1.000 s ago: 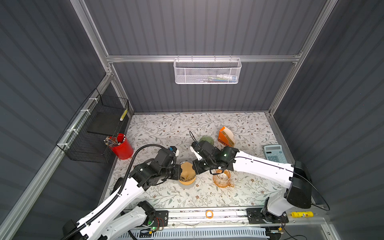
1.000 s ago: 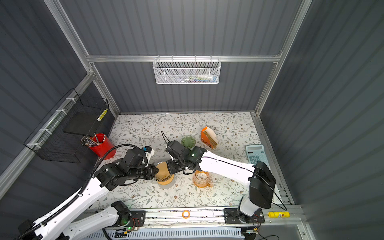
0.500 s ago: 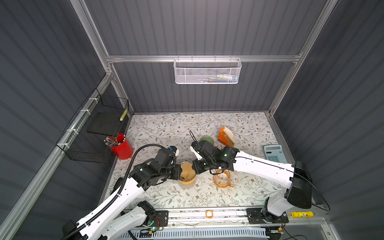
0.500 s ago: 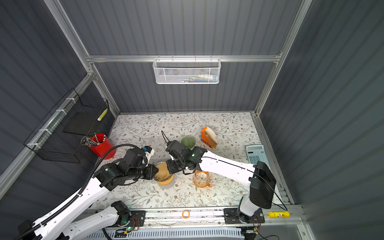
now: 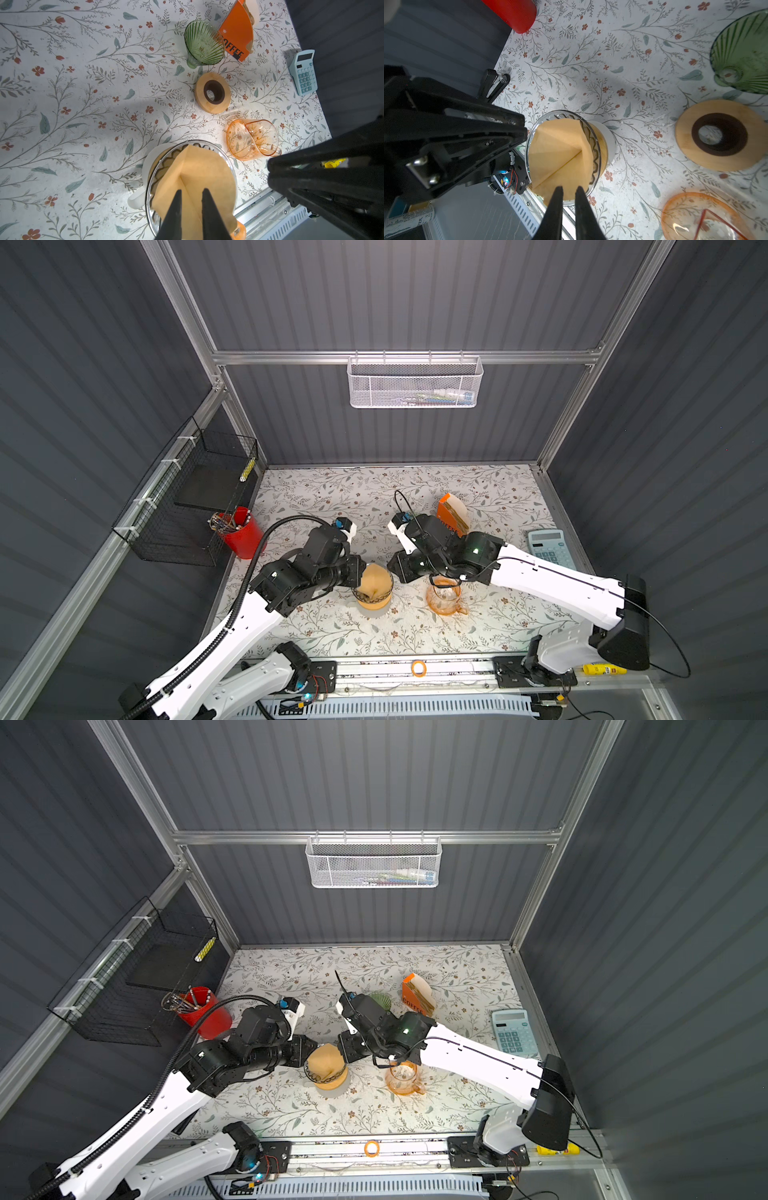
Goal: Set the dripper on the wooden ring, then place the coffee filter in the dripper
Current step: 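Open the right gripper and lift it off the filter while left gripper holds, then open and raise the left gripper while right gripper moves to orange pitcher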
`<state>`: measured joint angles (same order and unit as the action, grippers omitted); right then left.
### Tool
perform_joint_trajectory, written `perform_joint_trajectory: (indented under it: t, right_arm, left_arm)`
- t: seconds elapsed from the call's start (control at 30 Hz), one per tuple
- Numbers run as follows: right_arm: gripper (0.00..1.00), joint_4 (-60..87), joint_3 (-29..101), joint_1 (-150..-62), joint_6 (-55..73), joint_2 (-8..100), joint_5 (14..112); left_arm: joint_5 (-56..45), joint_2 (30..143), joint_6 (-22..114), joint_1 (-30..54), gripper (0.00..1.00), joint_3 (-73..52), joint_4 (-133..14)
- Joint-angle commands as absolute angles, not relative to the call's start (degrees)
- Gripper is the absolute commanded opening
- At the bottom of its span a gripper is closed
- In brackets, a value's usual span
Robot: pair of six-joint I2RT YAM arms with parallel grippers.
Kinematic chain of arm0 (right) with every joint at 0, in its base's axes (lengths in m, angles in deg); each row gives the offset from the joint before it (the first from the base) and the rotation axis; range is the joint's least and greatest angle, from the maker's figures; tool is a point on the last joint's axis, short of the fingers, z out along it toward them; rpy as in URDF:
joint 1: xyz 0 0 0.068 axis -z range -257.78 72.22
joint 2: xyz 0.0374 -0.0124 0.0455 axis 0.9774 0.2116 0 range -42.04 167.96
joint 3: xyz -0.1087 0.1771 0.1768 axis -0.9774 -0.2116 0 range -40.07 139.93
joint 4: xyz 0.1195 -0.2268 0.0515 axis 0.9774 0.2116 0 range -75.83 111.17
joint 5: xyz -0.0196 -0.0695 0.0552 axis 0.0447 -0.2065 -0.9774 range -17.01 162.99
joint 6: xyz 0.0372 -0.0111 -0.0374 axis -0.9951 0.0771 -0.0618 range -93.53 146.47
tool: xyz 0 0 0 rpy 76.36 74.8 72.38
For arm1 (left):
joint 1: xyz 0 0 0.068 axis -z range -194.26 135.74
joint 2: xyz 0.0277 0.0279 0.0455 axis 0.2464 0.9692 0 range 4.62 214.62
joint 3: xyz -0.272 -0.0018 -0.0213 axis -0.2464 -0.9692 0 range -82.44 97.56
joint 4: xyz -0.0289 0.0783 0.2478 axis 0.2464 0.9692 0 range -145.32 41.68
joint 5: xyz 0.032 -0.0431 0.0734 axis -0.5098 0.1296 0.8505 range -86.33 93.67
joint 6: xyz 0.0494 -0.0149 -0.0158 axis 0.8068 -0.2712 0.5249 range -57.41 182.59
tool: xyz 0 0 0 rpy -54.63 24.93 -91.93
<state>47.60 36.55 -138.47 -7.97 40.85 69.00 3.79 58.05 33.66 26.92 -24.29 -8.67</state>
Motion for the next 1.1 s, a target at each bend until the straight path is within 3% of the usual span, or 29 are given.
perform_joint_trajectory:
  t: [0.0,0.67,1.07]
  right_arm:
    - [0.16,47.85,35.28,-138.17,-7.54,38.14,71.6]
    - [0.19,53.84,22.76,-125.57,-11.24,22.59,74.18]
    - [0.21,65.03,11.67,-125.15,-16.81,14.03,76.27]
  left_arm:
    - [4.99,59.53,33.76,26.95,0.2,-21.36,-8.64]
    - [3.08,72.98,35.52,26.96,0.25,-13.13,-17.38]
    - [-0.13,77.4,33.13,26.78,0.29,-13.62,-24.87]
